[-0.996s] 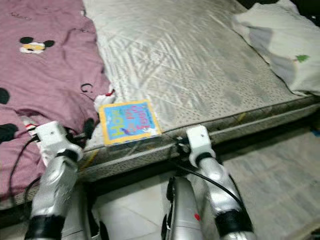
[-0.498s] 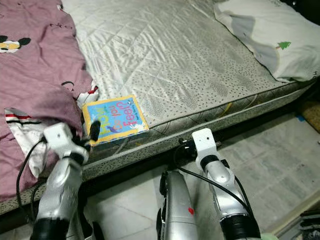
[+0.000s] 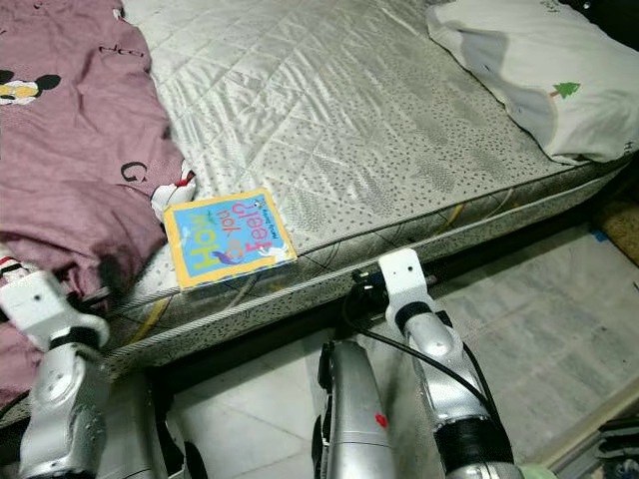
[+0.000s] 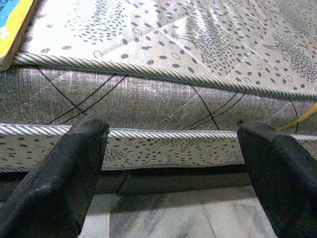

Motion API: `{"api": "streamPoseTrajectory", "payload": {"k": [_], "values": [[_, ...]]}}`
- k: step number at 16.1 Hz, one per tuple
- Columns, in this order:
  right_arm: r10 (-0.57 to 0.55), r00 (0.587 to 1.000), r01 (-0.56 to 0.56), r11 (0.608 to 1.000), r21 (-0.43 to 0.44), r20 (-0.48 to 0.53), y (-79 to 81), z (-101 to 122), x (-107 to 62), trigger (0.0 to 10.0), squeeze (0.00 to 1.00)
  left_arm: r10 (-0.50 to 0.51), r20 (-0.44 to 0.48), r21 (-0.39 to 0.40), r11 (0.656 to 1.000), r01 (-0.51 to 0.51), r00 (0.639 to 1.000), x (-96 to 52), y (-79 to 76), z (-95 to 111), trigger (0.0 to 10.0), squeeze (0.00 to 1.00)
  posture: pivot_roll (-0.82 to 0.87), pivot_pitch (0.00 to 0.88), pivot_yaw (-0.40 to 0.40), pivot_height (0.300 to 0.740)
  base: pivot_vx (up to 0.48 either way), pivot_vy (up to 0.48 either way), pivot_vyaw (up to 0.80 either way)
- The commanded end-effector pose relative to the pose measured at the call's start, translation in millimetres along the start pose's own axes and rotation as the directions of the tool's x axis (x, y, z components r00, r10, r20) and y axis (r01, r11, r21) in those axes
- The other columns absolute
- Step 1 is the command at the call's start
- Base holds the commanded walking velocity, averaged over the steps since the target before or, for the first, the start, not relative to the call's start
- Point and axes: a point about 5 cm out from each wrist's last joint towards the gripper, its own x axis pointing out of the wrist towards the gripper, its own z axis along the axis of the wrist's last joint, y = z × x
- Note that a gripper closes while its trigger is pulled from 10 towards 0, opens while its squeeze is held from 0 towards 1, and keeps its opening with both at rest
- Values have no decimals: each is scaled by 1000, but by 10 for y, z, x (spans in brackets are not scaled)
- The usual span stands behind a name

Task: Clean up the room

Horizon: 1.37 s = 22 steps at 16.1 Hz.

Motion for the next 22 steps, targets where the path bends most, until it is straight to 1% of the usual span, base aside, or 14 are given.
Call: {"api": "streamPoseTrajectory", "payload": {"k": [1, 3, 5, 8, 10, 11, 13, 14, 15, 16, 19, 20, 21, 22], "values": [[-4, 1000, 4, 1000, 0, -20, -22, -56, -7, 10000, 0, 53, 8, 37, 998, -53, 999, -34, 103, 26, 10000, 0, -81, 197, -112, 520, 0, 0, 0], [-6, 1000, 6, 1000, 0, -19, -28, -53, 5, 10000, 0, -29, 62, 87, 996, 24, 998, -36, -24, 135, 10000, 0, -78, 194, -112, 520, 0, 0, 0], [-6, 1000, 6, 1000, -2, -17, -27, -52, 15, 10000, 0, -87, 106, 111, 991, 75, 991, -64, -134, 231, 10000, 0, -77, 193, -110, 520, 0, 0, 0], [-8, 1000, 8, 1000, -4, -16, -38, -62, 27, 10000, 0, -153, 140, 159, 979, 130, 978, -217, -217, 313, 10000, 0, -65, 191, -109, 520, 0, 0, 0], [-8, 1000, 8, 1000, -4, -12, -31, -53, 51, 10000, 0, -220, 180, 226, 958, 177, 959, -334, -290, 406, 10000, 0, -56, 189, -110, 520, 0, 0, 0], [-6, 1000, 6, 1000, -4, -11, -21, -47, 61, 10000, 0, -233, 188, 231, 955, 188, 954, -341, -321, 429, 10000, 0, -56, 189, -110, 520, 0, 0, 0], [3, 1000, -3, 1000, -2, -3, 13, -26, 90, 10000, 0, -273, 168, 207, 949, 237, 947, -239, -427, 422, 10000, 0, -48, 179, -118, 520, 0, 0, 0], [8, 1000, -8, 1000, -3, 1, 36, -15, 102, 10000, 0, -343, 139, 205, 928, 312, 929, -139, -514, 374, 10000, 0, -55, 177, -122, 520, 0, 0, 0], [10, 1000, -10, 1000, -3, 2, 41, -12, 104, 10000, 0, -359, 140, 212, 921, 326, 923, -98, -532, 369, 10000, 0, -57, 177, -122, 520, 0, 0, 0], [15, 1000, -15, 1000, -8, 4, 50, -11, 103, 10000, 0, -358, 89, 124, 930, 346, 929, 8, -576, 289, 10000, 0, -67, 180, -119, 520, 0, 0, 0], [19, 1000, -19, 1000, -4, 14, 29, -10, 72, 10000, 0, -378, -49, -52, 925, 375, 925, 60, -634, 63, 10000, 0, -84, 181, -114, 520, 0, 0, 0], [19, 1000, -19, 1000, -3, 15, 21, -14, 64, 10000, 0, -369, -63, -73, 928, 365, 927, 67, -618, 22, 10000, 0, -93, 184, -110, 520, 0, 0, 0], [16, 1000, -16, 1000, -8, 9, 5, -37, 44, 10000, 0, -333, -107, -80, 942, 326, 937, 56, -559, -79, 10000, 0, -93, 184, -110, 520, 0, 0, 0], [13, 1000, -13, 1000, -11, 3, -4, -53, 33, 10000, 0, -300, -117, -72, 953, 293, 947, 50, -512, -118, 10000, 0, -94, 188, -111, 520, 0, 0, 0]]}}
